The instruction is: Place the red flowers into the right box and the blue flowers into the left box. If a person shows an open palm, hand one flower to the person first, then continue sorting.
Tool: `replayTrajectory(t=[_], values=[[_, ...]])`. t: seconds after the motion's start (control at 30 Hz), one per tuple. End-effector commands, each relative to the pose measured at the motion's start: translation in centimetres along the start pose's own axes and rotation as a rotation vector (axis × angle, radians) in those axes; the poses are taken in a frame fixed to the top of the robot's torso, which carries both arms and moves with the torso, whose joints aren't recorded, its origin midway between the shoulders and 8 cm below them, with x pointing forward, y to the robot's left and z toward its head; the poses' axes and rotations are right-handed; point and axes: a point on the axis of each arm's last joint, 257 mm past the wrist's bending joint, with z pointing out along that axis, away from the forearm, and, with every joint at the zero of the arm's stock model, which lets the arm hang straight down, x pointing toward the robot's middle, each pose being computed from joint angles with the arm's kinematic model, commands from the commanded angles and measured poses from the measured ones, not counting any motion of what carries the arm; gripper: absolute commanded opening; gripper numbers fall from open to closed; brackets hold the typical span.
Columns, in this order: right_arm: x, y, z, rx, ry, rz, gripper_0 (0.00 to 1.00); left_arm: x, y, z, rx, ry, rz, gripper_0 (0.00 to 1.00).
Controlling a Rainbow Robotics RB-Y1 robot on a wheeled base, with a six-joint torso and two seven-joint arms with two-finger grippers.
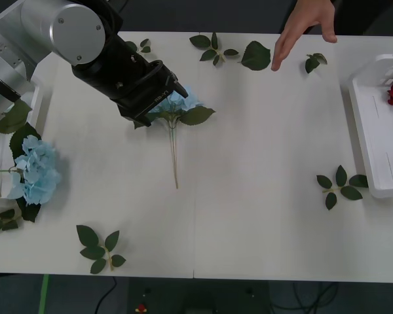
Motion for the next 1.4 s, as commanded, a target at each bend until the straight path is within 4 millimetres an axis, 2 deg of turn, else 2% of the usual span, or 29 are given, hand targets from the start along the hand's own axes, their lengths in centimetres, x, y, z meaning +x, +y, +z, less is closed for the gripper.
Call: replayTrajectory(t=[0.03, 0.2, 0.3, 0.5, 0.7, 1.03, 1.4], values=[[-3.0, 4.9, -2.8, -0.111, -0.056, -0.104, 1.0, 0.1, -3.9, -1.5, 0.051, -0.026, 0.037, 1.0], [-4.0, 10.7, -4.1, -0.271, -0.107, -0.191, 1.0, 0.1, -3.9, -1.5, 0.051, -0.026, 0.037, 1.0], [-4.5, 13.2, -4.7, -0.319, -0.148, -0.272, 1.0, 0.1, -3.9, -1.5, 0.051, -0.026, 0.037, 1.0], [-4.8, 17.3, -5.6, -0.397, -0.207, -0.375, 1.0, 0.1, -3.9, -1.5, 0.051, -0.026, 0.037, 1.0], [-4.8, 20.9, -7.0, -0.502, -0.261, -0.409, 1.0, 0.1, -3.9, -1.5, 0.051, -0.026, 0.037, 1.0], [-3.7, 23.2, -8.1, -0.587, -0.335, -0.433, 1.0, 0.1, -3.9, -1.5, 0.051, -0.026, 0.037, 1.0], [-2.9, 23.9, -8.6, -0.626, -0.346, -0.433, 1.0, 0.1, -3.9, -1.5, 0.051, -0.026, 0.037, 1.0]])
